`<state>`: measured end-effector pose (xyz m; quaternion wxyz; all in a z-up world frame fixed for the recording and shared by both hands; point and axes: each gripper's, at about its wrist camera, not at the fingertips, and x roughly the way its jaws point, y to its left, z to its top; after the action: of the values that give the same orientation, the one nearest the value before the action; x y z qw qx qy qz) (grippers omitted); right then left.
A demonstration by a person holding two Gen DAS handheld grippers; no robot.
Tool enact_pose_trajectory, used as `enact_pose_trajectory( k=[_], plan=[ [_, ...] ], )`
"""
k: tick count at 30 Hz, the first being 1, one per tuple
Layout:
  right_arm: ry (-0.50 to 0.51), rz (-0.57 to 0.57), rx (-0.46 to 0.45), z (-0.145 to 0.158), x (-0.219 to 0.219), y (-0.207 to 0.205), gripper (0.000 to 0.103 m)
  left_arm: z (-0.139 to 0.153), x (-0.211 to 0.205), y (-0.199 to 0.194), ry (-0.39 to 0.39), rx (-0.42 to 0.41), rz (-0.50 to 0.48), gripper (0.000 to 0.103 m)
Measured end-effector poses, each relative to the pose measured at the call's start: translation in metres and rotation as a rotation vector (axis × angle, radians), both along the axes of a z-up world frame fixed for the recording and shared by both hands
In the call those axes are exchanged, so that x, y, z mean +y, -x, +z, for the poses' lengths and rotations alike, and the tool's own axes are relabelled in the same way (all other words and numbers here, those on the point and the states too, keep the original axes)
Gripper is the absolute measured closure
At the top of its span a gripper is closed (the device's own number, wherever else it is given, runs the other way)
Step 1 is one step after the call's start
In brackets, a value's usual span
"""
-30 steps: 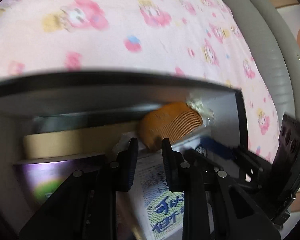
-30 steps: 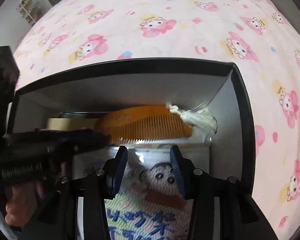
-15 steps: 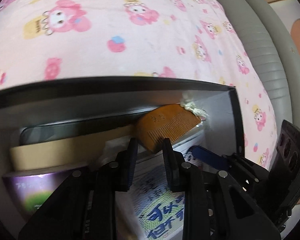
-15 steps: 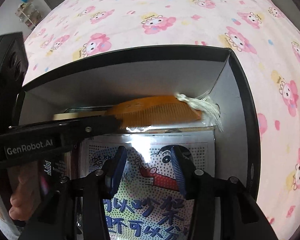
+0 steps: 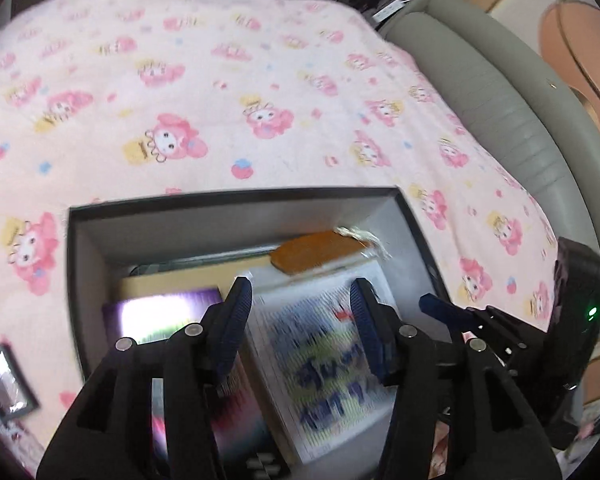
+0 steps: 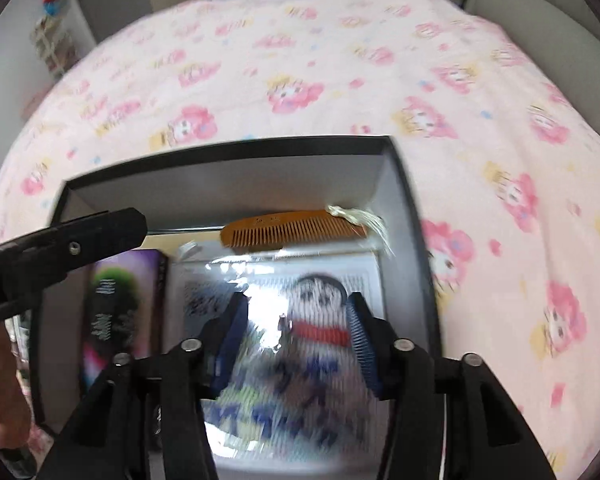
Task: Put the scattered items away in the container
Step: 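Withdraw both grippers from the box toward the remaining items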
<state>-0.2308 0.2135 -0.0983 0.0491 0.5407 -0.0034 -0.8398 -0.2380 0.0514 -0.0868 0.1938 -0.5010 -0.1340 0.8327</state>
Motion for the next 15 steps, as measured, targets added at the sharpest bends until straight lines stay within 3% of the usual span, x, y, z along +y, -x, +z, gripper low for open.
enact_pose_trajectory(
  k=[7,10,13,15],
  plan=[
    [-0.002,-0.048,0.109,0.053,0.007,-0.077,0.052,0.039,0.015,-0.071,0.004,0.134,0.007,0.05],
    [0.015,-0.043,0.137,0.073,0.003,-0.102,0.047,0.058,0.01,-0.104,0.015,0.181,0.011,0.038],
    [0.03,-0.018,0.16,0.086,-0.005,-0.124,0.043,0.072,0.008,-0.13,0.078,0.239,0.013,0.036],
    [0.027,-0.005,0.169,0.094,-0.01,-0.136,0.043,0.081,0.004,-0.144,0.077,0.257,0.011,0.036]
  ],
)
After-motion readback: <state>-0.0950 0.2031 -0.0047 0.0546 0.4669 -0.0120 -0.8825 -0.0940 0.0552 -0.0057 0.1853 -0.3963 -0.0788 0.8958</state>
